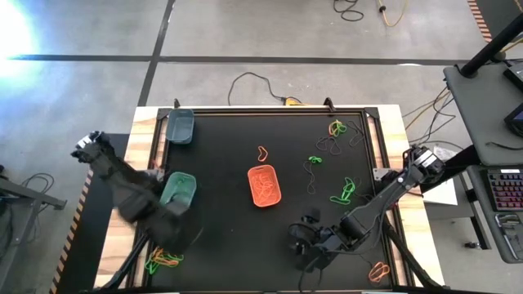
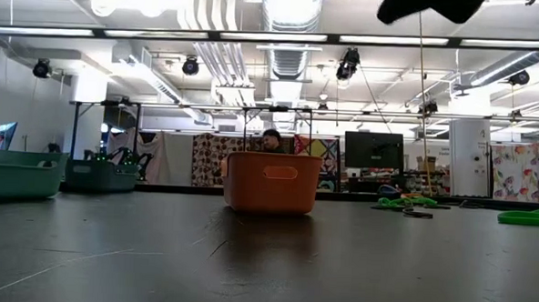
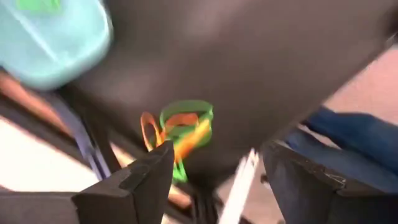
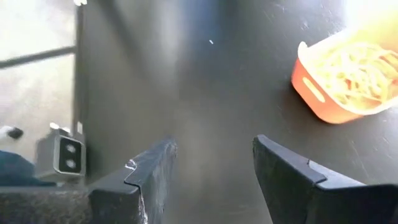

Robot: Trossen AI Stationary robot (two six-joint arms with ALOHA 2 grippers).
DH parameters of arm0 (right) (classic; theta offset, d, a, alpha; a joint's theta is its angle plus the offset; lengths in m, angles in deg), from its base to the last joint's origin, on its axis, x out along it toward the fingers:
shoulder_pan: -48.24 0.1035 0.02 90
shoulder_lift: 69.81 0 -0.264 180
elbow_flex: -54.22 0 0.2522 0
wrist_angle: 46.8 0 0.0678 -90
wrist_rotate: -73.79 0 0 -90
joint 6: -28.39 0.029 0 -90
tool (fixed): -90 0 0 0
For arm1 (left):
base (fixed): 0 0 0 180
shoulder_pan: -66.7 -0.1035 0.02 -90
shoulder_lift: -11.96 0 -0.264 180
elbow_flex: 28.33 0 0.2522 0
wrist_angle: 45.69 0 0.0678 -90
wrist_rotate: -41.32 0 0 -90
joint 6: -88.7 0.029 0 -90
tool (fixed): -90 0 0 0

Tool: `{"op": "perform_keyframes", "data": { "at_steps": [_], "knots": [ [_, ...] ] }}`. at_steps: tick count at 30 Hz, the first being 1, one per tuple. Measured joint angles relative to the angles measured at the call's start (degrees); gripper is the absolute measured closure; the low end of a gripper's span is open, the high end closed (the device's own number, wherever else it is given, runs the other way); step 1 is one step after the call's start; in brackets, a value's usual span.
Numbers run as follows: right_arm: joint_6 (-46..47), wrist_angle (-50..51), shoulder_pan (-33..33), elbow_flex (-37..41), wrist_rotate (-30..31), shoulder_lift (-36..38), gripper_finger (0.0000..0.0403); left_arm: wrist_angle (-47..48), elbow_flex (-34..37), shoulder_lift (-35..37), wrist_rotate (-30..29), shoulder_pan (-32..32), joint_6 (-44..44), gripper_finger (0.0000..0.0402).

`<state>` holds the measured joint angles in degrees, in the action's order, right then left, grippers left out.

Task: Sort rubber bands into baskets
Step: Put the green rubber band into the light sea green bin

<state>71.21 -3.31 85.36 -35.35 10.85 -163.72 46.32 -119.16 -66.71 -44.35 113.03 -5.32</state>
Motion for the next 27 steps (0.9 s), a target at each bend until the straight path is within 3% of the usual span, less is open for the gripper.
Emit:
{"op": "perform_keyframes", "data": {
  "at_steps": [2, 5, 10, 17, 27],
  "knots": [
    [-0.7, -1.0, 0.0, 0.0, 0.0, 0.0, 0.0197, 0.0, 1.1, -0.8, 1.5, 4.3, -5.8, 0.0170],
    [-2.8, -2.2, 0.0, 0.1, 0.1, 0.0, 0.0197, -3.6, 4.2, -4.3, 5.0, 7.5, -6.5, 0.0170],
    [-1.5, -2.2, -0.8, -0.1, 0.1, 0.0, 0.0197, -17.5, 7.9, -12.9, 8.7, 6.9, 2.0, 0.0170],
    [-1.3, -4.2, -2.8, -1.7, 0.0, 0.0, 0.0197, -22.1, 11.6, -25.2, 13.3, 5.6, 14.7, 0.0198],
    [-0.2, -12.7, -6.3, -2.9, -0.3, 0.0, 0.0197, -28.7, 15.9, -27.3, 13.2, 4.7, 21.5, 0.0249]
  ]
}}
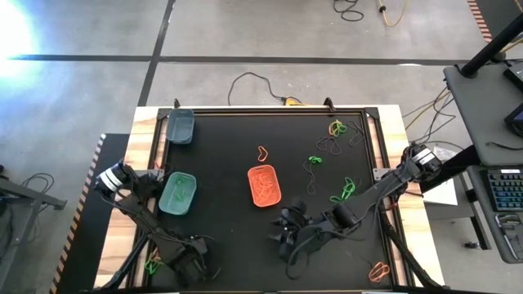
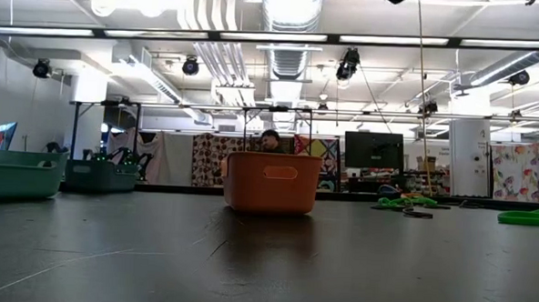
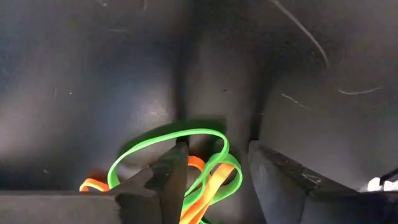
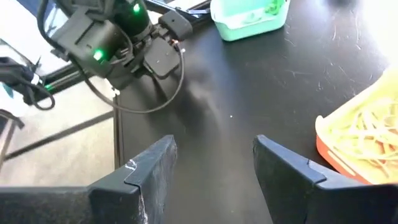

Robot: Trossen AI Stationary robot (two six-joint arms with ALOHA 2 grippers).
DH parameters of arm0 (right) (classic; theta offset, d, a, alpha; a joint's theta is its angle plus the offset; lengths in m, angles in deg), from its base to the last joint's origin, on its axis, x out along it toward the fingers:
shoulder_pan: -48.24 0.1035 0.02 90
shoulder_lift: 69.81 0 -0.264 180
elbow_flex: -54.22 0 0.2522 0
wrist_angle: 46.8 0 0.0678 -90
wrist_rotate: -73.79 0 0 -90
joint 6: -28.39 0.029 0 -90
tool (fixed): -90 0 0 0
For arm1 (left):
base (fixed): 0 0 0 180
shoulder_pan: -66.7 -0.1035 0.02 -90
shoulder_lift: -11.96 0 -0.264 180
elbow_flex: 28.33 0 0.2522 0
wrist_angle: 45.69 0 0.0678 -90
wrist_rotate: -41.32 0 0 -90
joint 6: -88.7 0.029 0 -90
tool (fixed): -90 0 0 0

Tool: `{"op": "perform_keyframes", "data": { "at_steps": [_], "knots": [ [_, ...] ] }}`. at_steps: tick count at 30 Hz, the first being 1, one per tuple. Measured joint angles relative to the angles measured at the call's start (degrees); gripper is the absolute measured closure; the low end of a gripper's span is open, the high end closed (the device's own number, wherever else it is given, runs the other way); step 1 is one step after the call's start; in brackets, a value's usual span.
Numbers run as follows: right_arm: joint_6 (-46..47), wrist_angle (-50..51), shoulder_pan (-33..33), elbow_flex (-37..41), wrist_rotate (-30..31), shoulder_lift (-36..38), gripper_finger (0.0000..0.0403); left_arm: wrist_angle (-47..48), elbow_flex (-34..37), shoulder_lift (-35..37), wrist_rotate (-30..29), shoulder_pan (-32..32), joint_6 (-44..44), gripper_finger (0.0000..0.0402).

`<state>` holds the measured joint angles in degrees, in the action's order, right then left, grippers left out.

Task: Sort rubber bands into baskets
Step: Put the green rubber band into the light sea green bin

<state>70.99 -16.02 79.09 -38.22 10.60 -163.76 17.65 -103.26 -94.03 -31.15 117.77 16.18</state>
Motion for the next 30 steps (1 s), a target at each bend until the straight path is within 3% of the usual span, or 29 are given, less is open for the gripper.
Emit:
{"op": "perform_keyframes", "data": {
  "at_steps": [4, 10, 15, 27, 30],
  "knots": [
    [1.8, -0.2, -0.2, -0.5, 0.0, 0.0, 0.0197, -0.5, 0.6, 0.3, -0.4, 0.0, 1.3, 0.0286],
    [5.9, -0.1, 0.2, -0.5, -1.7, 0.0, 0.0197, -1.4, 4.3, 2.8, -2.9, 0.0, 4.3, 0.0391],
    [10.0, -0.2, 0.7, -0.4, -2.3, 0.0, 0.0197, 0.5, 3.5, 4.2, -5.6, 0.0, 8.5, 0.0399],
    [14.5, -0.2, 1.3, -0.4, -1.1, 0.0, 0.0197, 2.5, 2.1, 16.1, -31.1, -0.6, 13.6, 0.0401],
    [14.7, -0.2, 1.6, -0.4, -1.1, 0.0, 0.0197, 0.5, 2.3, 19.2, -33.7, -0.5, 16.1, 0.0401]
  ]
}}
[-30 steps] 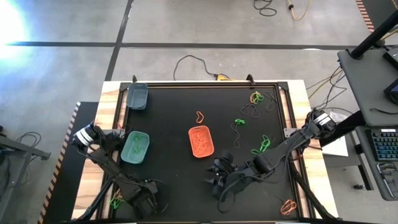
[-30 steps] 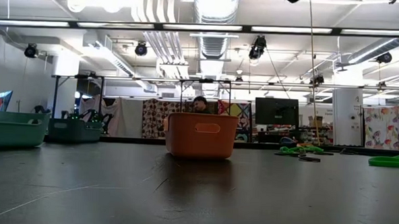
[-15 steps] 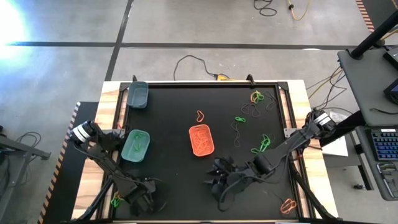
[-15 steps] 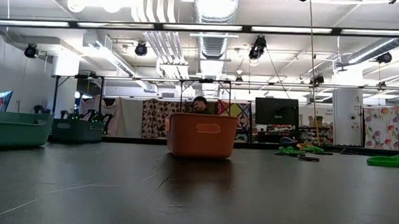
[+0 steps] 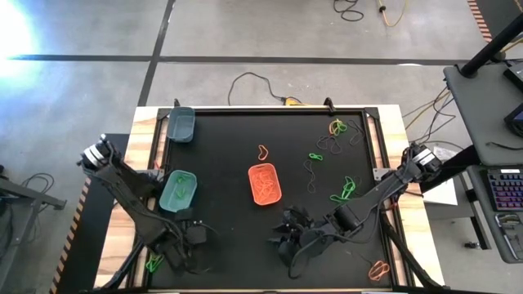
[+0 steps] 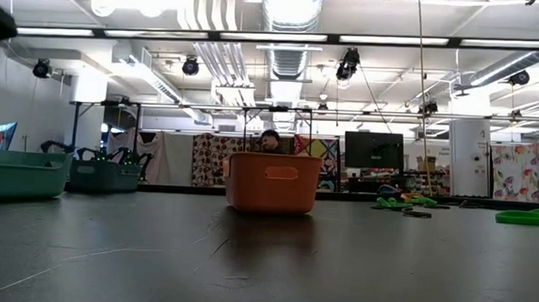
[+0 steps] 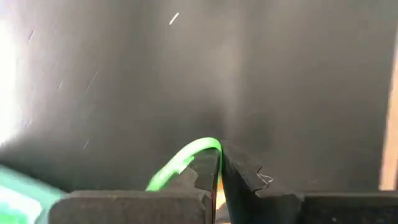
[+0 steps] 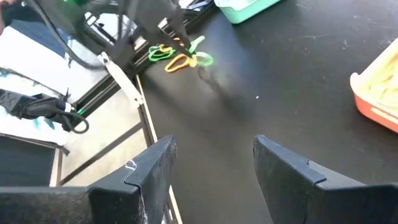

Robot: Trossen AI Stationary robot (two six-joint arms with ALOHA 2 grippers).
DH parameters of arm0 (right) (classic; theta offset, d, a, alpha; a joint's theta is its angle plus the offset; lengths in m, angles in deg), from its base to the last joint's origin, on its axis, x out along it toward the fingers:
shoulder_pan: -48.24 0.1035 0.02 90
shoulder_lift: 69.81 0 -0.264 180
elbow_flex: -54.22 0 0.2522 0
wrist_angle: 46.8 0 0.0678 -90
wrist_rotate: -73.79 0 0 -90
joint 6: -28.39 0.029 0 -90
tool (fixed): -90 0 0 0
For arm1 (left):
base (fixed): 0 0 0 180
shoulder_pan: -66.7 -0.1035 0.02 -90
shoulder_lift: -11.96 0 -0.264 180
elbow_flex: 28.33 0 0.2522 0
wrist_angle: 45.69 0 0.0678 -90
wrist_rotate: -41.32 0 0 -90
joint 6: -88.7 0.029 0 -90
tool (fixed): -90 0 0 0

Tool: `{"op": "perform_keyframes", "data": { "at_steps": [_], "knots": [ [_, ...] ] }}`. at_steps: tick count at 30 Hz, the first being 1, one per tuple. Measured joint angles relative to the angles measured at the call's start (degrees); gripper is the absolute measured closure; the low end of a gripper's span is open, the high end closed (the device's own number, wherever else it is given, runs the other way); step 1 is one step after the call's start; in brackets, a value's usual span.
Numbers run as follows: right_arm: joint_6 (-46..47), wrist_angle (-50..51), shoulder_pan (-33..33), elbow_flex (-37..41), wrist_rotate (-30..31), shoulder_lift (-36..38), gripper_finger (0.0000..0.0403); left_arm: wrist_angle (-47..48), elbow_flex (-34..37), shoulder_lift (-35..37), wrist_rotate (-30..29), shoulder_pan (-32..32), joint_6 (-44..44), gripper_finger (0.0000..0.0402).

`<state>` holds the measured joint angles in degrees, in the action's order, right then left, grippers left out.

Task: Sort rubber bands into baskets
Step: Put the green rubber band into the light sea green bin

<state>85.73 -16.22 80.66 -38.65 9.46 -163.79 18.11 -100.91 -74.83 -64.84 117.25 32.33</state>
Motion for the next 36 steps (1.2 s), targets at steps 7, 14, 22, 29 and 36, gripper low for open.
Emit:
{"op": "perform_keyframes", "data": {
  "at_steps": [7, 14, 22, 29, 36],
  "knots": [
    [0.2, -0.1, -0.1, 0.0, 0.4, 0.0, 0.0197, -17.6, 2.4, 2.4, -6.4, -1.4, 12.8, 0.0402],
    [0.2, -1.4, 0.5, 0.0, 1.4, 0.0, 0.0197, -24.1, 2.8, 1.7, -8.5, -3.7, 17.4, 0.0402],
    [-0.6, -1.3, 2.5, 0.1, 9.5, -1.4, 0.0197, -23.3, 9.8, 1.7, -8.8, -4.5, -0.6, 0.0402],
    [1.1, -1.4, 2.8, 0.1, 10.1, -7.2, 0.0197, -23.6, 15.1, 1.7, -2.0, -16.9, -5.2, 0.0399],
    [-1.0, -1.8, 2.8, 0.1, 4.6, -9.1, 0.0197, -25.8, 18.2, 2.2, 2.1, -29.3, 0.6, 0.0339]
  ]
}}
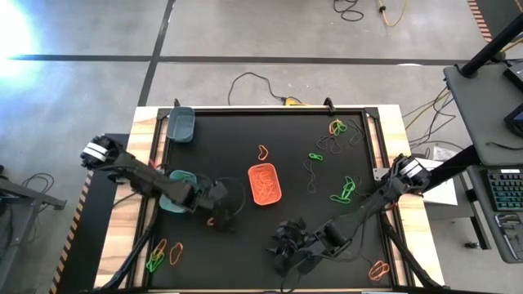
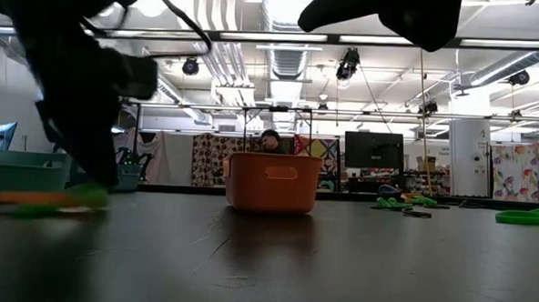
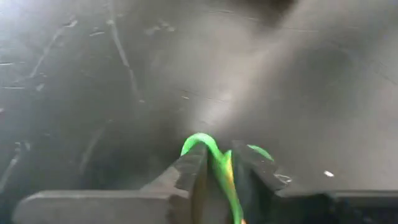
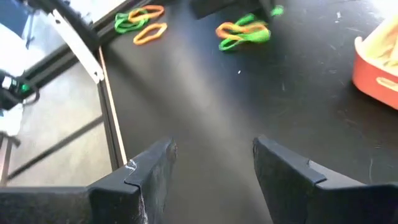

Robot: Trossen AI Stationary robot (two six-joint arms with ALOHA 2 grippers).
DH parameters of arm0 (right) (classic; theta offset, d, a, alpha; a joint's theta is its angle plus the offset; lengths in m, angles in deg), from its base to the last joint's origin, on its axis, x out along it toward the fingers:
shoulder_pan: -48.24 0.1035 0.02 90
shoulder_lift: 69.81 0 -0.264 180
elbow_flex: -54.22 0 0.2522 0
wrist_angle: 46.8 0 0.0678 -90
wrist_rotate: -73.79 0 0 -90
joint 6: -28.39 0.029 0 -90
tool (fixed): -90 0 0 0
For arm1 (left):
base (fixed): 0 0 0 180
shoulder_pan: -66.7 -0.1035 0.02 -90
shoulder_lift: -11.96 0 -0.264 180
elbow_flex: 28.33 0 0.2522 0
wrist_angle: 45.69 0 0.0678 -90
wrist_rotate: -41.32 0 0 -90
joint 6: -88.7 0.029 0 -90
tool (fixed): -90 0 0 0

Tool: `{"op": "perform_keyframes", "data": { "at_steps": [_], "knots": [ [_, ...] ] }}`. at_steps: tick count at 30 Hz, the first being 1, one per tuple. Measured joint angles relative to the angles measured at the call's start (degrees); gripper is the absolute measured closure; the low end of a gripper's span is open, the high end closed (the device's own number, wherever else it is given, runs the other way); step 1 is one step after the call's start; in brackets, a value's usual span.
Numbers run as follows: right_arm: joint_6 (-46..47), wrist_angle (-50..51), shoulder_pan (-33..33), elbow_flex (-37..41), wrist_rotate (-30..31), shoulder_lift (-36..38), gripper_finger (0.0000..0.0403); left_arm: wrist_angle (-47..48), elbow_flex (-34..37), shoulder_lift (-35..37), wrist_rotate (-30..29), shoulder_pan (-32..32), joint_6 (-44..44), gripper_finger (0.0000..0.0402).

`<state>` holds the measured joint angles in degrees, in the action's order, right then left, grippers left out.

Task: Sort rubber bands into baskets
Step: Put the green rubber band into the light sea green bin

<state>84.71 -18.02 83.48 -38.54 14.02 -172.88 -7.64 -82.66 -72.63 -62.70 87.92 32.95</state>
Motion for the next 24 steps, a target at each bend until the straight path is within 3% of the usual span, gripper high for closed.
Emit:
{"op": "perform_keyframes", "data": {
  "at_steps": [6, 11, 14, 17, 24],
  "knots": [
    [-6.2, 0.0, -0.4, -0.1, -4.2, 0.4, 0.0197, -0.5, 0.4, -0.5, 3.0, -8.2, 2.6, 0.0263],
    [-11.6, 0.1, -0.4, -0.2, -6.9, 0.6, 0.0197, 1.7, -0.2, -0.5, 8.7, -9.5, -1.3, 0.0220],
    [-13.7, 0.2, -0.3, -0.2, -8.3, 0.6, 0.0197, 6.4, -2.5, -0.5, 10.8, -7.2, -5.5, 0.0213],
    [-13.9, 0.6, -0.3, -0.2, -8.4, 0.6, 0.0197, 13.5, -5.1, -0.5, 7.5, -5.8, -9.6, 0.0212],
    [-15.6, 0.7, -0.6, -0.2, -8.2, 0.6, 0.0197, 14.1, -4.1, -0.5, 5.9, -6.0, -14.5, 0.0212]
  ]
}}
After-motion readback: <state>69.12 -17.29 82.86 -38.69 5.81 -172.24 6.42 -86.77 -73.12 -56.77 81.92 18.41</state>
